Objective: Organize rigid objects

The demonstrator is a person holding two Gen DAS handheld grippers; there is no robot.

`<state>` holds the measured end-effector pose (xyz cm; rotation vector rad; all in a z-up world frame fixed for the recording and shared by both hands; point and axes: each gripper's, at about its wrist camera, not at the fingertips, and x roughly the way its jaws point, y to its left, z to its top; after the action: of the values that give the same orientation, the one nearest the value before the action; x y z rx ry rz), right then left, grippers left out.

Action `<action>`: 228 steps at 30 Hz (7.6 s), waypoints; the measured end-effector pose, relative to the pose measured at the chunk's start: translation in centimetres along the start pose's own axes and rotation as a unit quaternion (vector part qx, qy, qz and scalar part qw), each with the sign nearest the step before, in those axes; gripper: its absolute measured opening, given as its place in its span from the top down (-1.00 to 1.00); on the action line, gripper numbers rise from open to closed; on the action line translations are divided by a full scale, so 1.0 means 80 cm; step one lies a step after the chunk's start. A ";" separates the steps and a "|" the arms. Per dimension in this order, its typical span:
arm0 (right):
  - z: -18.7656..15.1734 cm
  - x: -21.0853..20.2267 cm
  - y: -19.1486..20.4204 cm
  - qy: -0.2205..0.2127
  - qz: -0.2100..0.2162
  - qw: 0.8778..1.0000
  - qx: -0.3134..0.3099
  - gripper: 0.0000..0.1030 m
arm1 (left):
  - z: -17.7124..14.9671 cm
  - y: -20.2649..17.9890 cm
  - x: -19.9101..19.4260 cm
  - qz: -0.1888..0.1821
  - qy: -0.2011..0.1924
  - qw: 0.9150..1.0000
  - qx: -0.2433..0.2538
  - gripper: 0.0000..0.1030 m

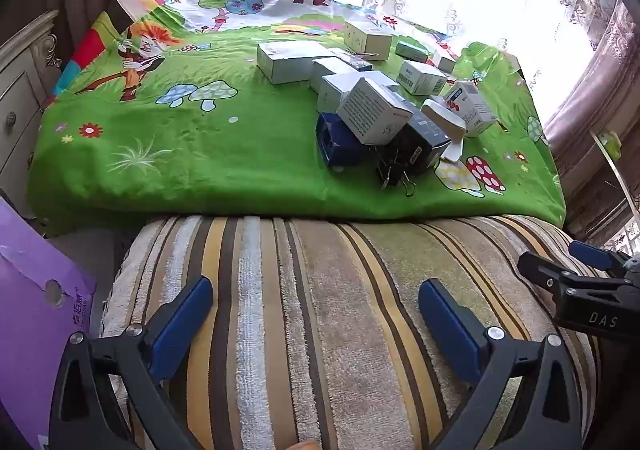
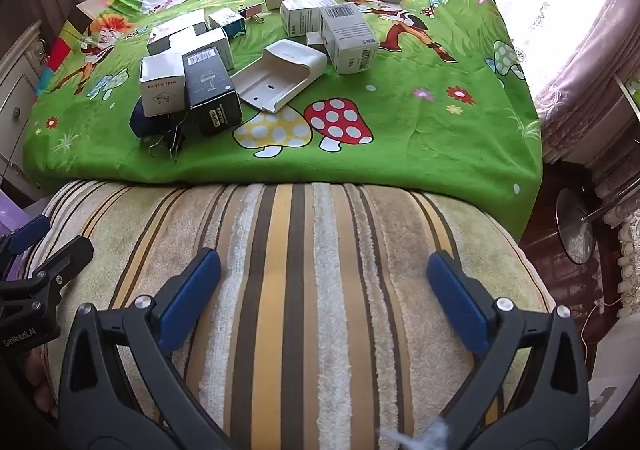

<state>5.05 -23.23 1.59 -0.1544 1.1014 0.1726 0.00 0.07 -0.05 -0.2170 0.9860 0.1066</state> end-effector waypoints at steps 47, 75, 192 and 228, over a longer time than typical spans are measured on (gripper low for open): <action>-0.006 -0.003 0.001 -0.022 0.005 1.000 -0.006 -1.00 | 0.000 -0.007 -0.011 0.022 0.008 1.000 0.001 -1.00; 0.212 0.004 -0.140 -0.085 0.093 0.992 0.018 -1.00 | 0.263 -0.057 0.010 -0.025 -0.033 0.998 0.047 -1.00; 0.088 -0.037 0.119 -0.066 0.303 0.935 -0.173 0.14 | 0.043 0.107 -0.084 0.019 -0.049 0.998 -0.040 -0.02; -0.039 -0.059 0.459 -0.016 0.339 0.857 -0.386 -0.59 | -0.076 0.317 -0.145 0.145 -0.024 0.955 -0.256 -0.29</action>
<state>-7.65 11.64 2.99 -0.4741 0.9600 1.2586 -16.06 23.49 3.07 -0.5411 0.9227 0.6385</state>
